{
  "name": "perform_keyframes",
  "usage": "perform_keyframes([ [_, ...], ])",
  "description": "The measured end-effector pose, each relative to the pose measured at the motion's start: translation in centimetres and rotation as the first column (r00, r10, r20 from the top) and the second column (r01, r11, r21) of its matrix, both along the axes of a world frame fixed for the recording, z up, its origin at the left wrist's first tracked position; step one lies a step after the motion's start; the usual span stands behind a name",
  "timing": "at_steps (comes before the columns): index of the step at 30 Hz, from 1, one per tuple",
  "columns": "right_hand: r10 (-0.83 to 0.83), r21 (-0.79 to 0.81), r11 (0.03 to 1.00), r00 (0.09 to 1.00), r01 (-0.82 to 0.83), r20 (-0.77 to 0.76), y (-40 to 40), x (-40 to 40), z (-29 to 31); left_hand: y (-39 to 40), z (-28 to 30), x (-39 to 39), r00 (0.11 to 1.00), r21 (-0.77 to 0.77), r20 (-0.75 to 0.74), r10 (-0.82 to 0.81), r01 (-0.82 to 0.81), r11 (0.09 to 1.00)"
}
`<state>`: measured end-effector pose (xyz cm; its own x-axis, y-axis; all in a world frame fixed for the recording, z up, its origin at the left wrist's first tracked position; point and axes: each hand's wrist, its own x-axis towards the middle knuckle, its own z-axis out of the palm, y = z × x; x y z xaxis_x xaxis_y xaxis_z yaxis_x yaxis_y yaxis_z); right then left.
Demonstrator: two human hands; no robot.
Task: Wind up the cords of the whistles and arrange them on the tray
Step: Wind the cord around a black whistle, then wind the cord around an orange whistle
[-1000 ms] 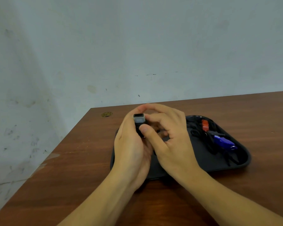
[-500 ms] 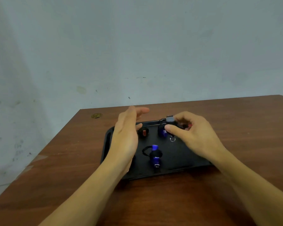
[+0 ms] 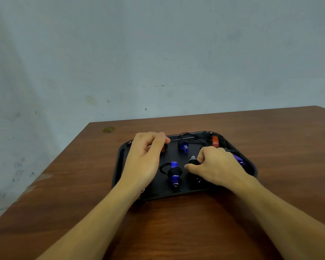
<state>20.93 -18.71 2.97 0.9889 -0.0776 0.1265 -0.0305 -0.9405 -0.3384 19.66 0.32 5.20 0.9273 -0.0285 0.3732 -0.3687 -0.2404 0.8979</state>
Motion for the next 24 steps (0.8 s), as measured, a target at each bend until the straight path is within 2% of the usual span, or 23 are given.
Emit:
perform_keyframes([
  [3,0.024,-0.137,0.99,0.999,-0.028,-0.028,-0.1,0.7,1.0,-0.2,-0.2,0.0,1.0,0.052,0.009,-0.007,0.006,0.999],
  [6,0.056,-0.192,0.978,0.988,-0.083,-0.142,-0.1,1.9,1.8,-0.3,-0.5,0.1,1.0,0.071,0.019,-0.016,0.015,0.997],
  [10,0.053,-0.184,0.977,0.961,-0.106,-0.27,0.1,2.7,2.2,-0.2,-0.5,0.1,0.999,0.087,0.026,-0.022,0.019,0.996],
  [16,0.079,-0.09,0.99,0.948,-0.112,-0.307,-0.3,1.8,2.8,0.1,-0.5,0.0,1.0,0.07,0.016,-0.023,0.022,0.997],
  [19,0.108,0.022,0.994,0.963,-0.106,-0.246,-1.2,1.1,3.8,0.2,-0.4,0.0,0.999,0.087,0.036,-0.022,0.019,0.996],
  [24,0.045,0.175,0.983,0.999,-0.048,0.02,-3.6,0.9,4.7,0.2,-0.5,0.2,0.999,0.073,0.025,-0.023,0.021,0.997],
])
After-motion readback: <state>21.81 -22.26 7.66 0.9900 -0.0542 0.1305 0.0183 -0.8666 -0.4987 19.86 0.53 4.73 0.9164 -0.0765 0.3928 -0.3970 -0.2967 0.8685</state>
